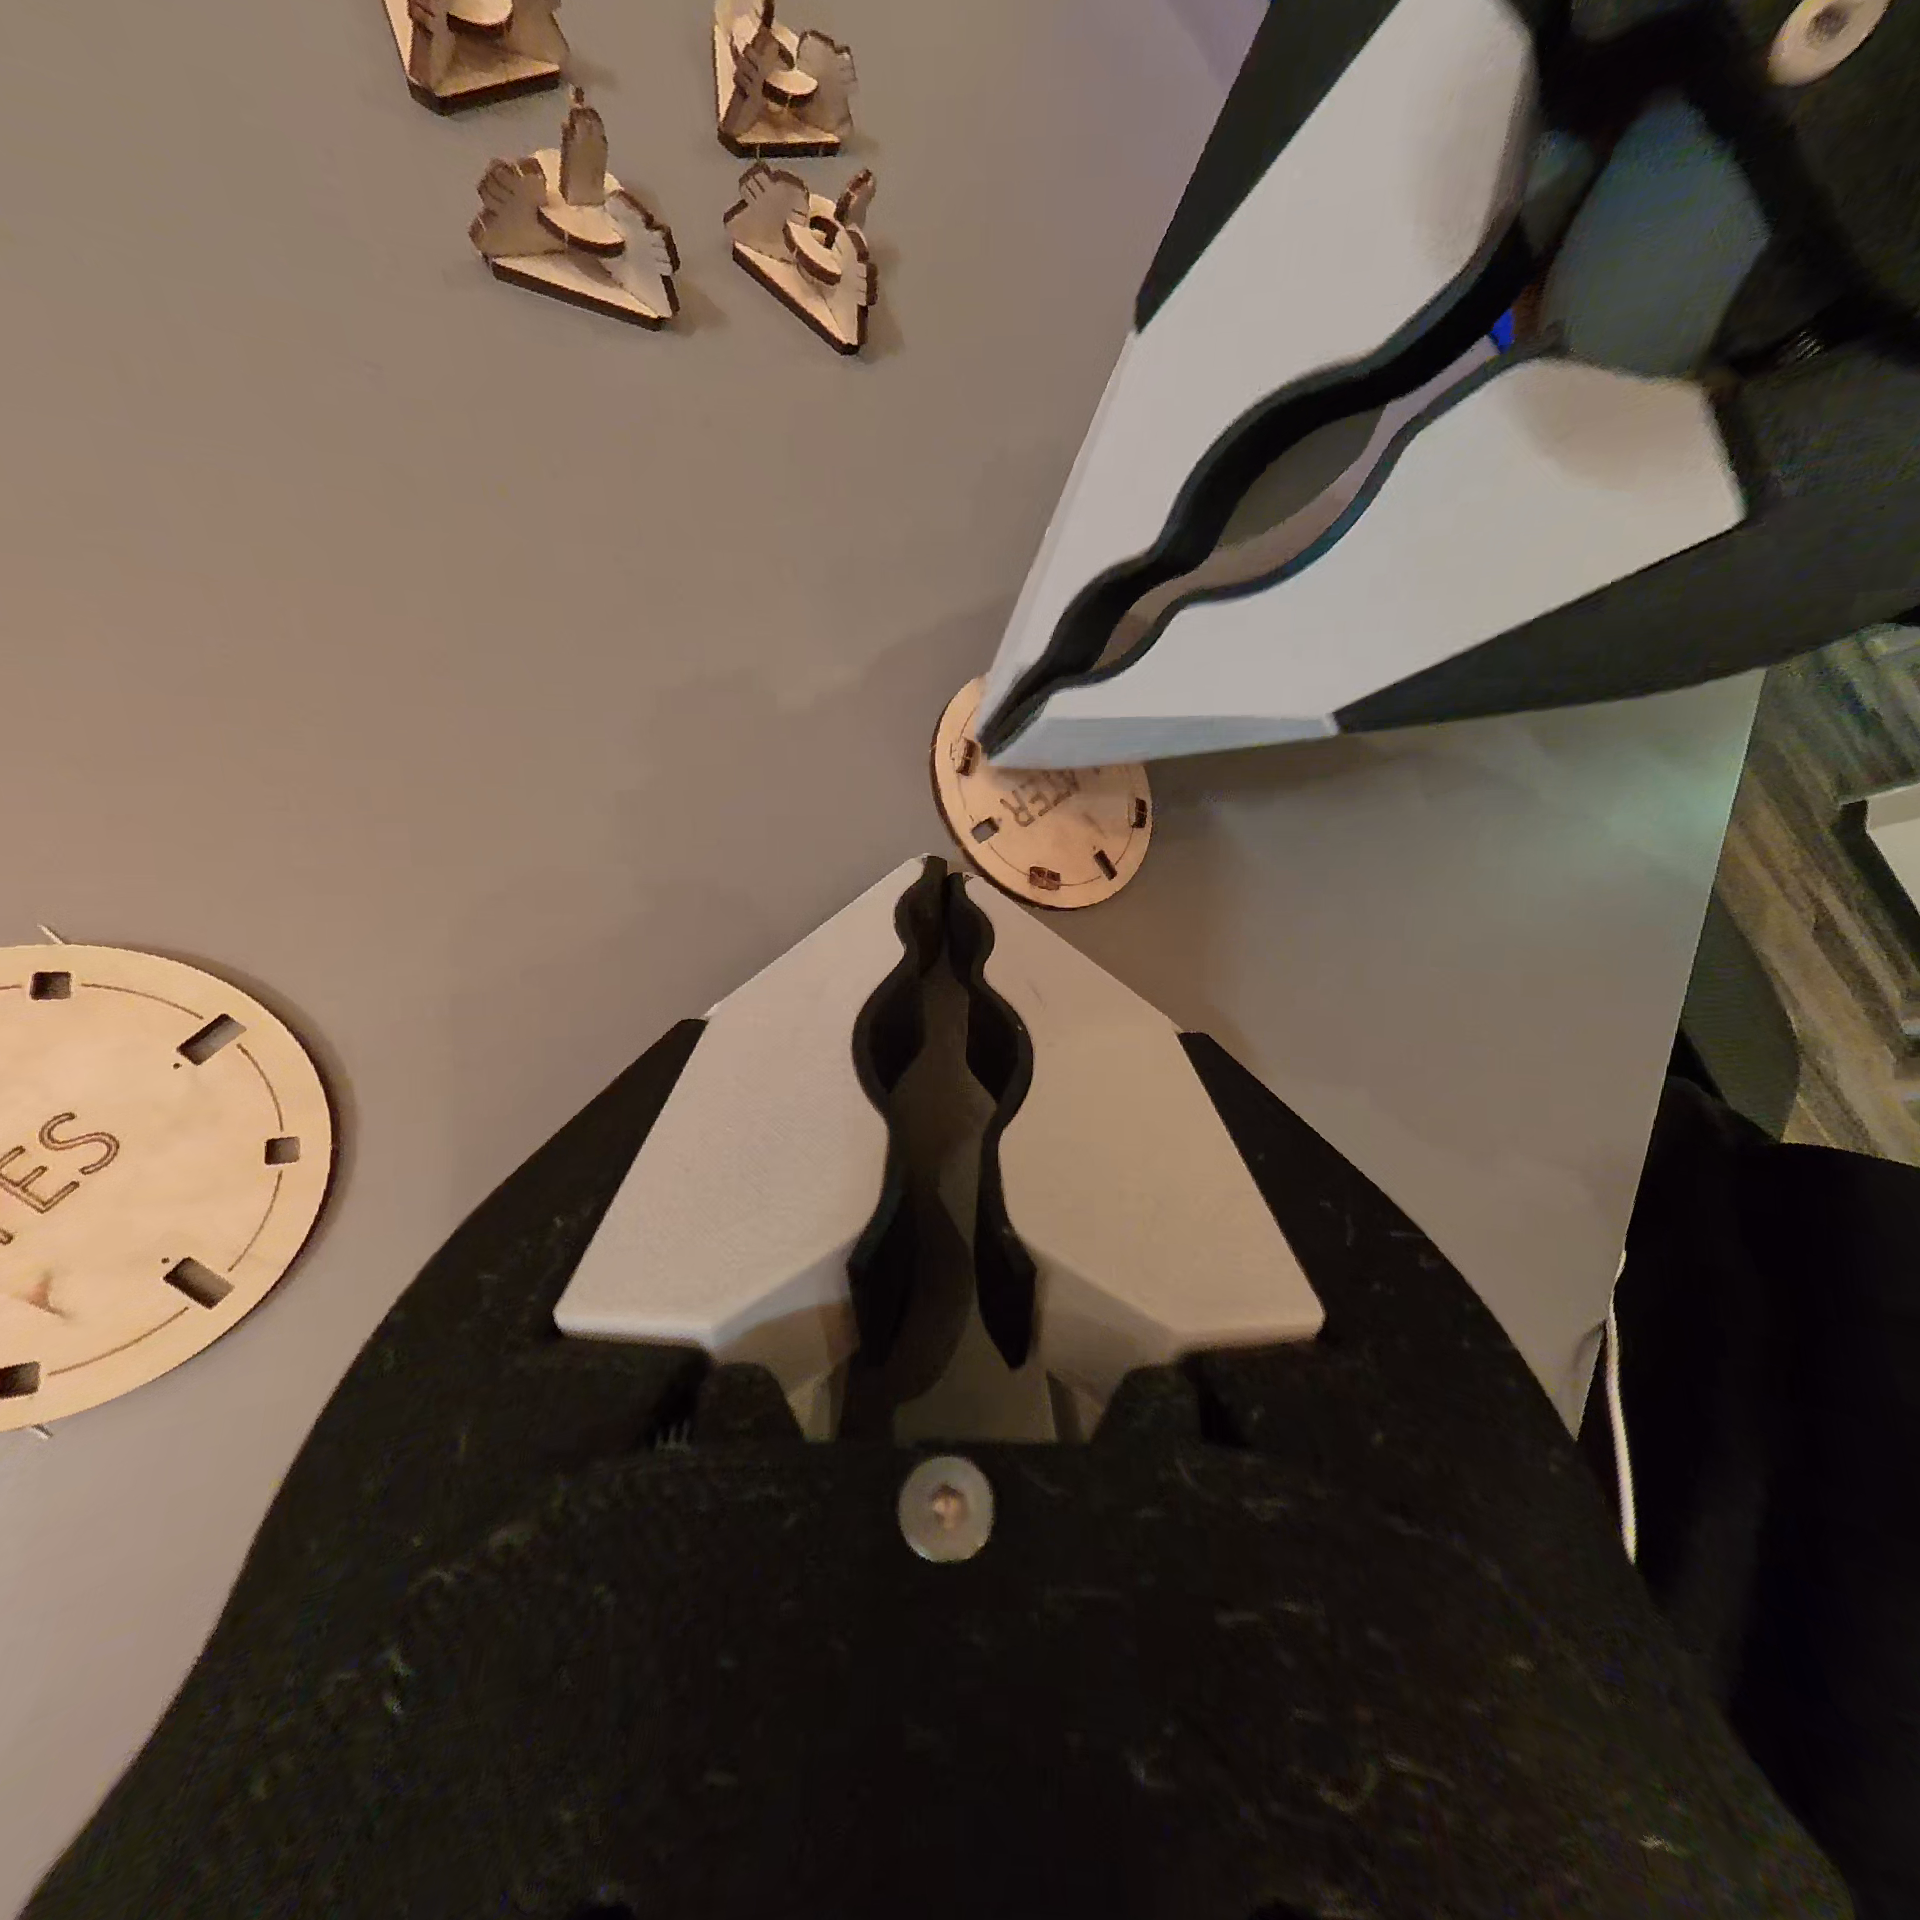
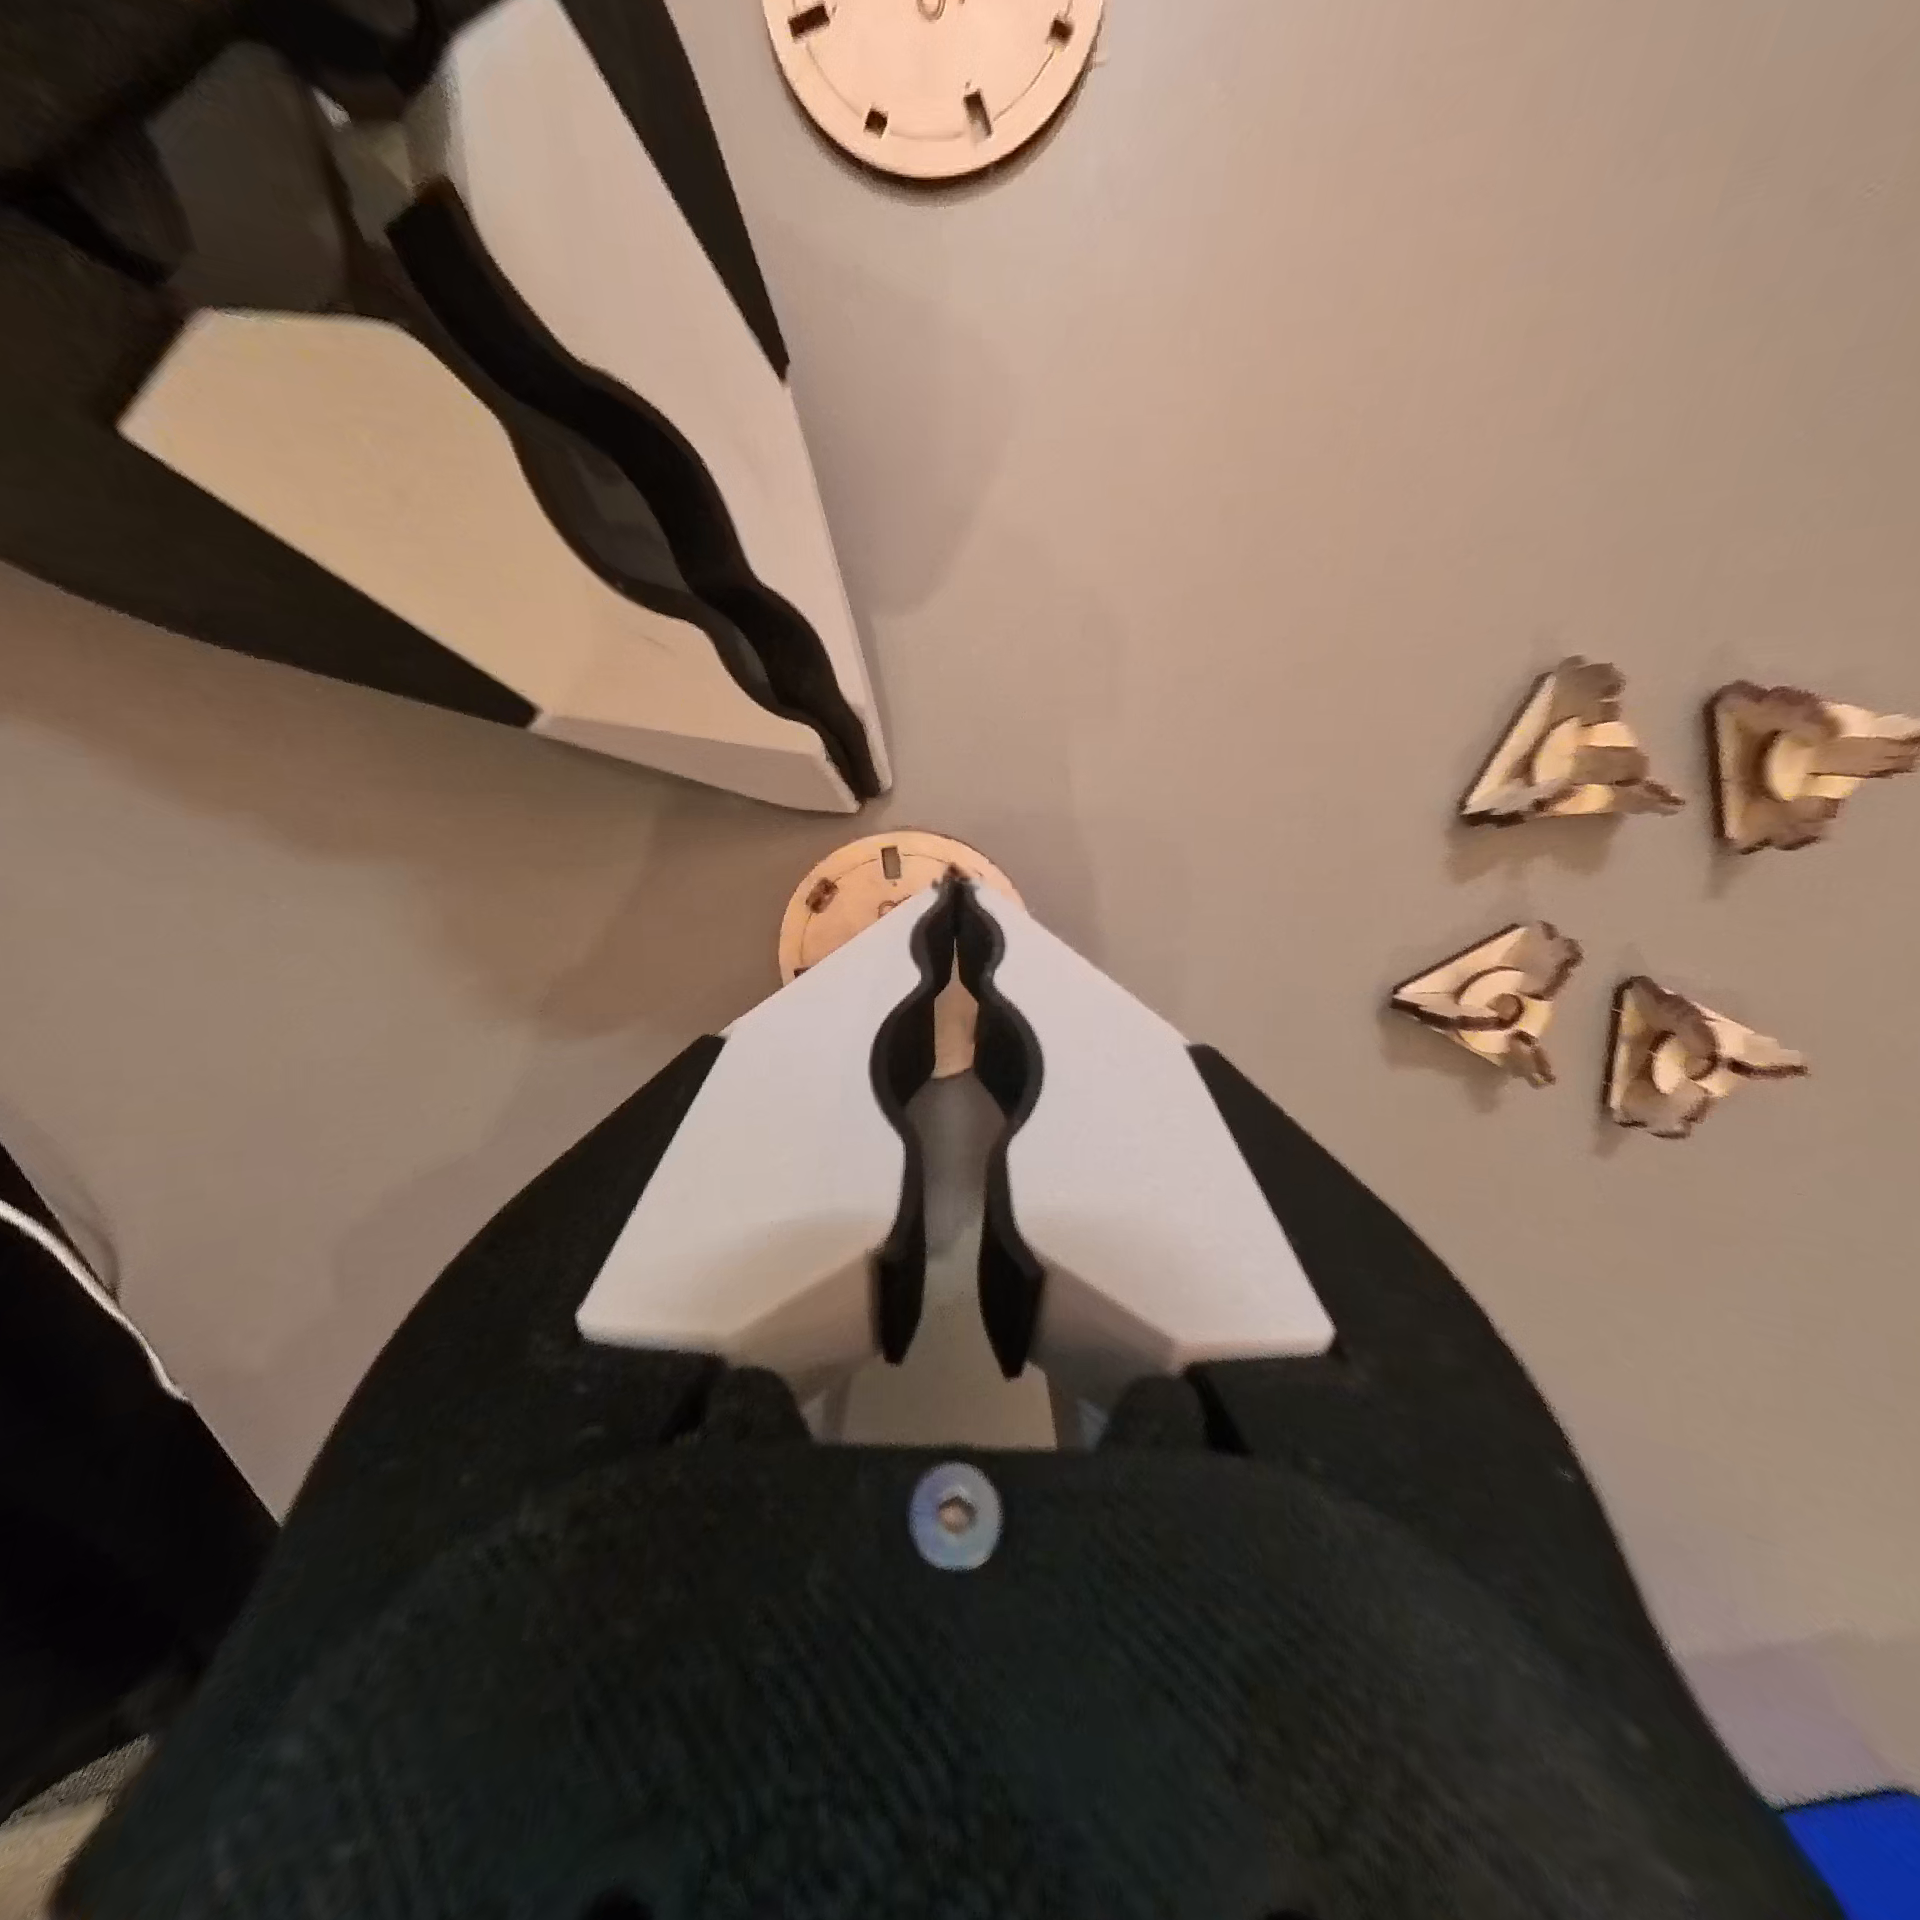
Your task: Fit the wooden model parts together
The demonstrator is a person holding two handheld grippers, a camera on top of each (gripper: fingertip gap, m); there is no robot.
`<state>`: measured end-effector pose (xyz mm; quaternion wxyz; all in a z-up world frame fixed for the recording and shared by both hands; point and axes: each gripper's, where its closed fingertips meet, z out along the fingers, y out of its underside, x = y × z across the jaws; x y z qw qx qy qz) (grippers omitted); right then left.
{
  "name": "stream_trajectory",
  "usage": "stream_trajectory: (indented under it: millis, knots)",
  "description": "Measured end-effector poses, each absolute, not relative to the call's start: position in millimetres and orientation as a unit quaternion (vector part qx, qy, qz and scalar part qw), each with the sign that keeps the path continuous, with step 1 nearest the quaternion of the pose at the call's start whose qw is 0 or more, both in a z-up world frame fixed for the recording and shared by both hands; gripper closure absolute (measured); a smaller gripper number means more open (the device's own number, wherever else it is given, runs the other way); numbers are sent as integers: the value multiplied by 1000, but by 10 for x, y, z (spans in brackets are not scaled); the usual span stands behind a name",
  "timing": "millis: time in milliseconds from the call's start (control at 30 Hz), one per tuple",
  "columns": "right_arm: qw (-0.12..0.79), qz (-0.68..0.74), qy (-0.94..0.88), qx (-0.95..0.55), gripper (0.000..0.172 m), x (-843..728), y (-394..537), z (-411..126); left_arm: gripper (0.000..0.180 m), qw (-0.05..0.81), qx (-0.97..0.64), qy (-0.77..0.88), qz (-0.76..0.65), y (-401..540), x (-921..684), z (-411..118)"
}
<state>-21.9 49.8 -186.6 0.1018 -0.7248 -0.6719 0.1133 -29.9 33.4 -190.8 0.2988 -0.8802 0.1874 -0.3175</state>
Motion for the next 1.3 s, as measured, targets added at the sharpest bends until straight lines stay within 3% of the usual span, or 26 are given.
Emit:
stream_trajectory:
  millis: [167, 600, 933, 1300]
  knots:
    - [118, 140, -660, -728, 172, -269, 512, -1776, 180, 309, -886, 172, -300, 394, -394, -1912]
    - [48, 159, -670, -724, 172, -36, 94, -1925, 180, 310, -886, 170, -300, 398, -402, -1911]
    - [85, 141, -677, -718, 170, -99, 115, -1874, 180, 309, -886, 169, -303, 397, -400, -1909]
    - [66, 137, -682, -715, 171, -139, 104, -1911, 180, 308, -885, 174, -303, 387, -392, -1910]
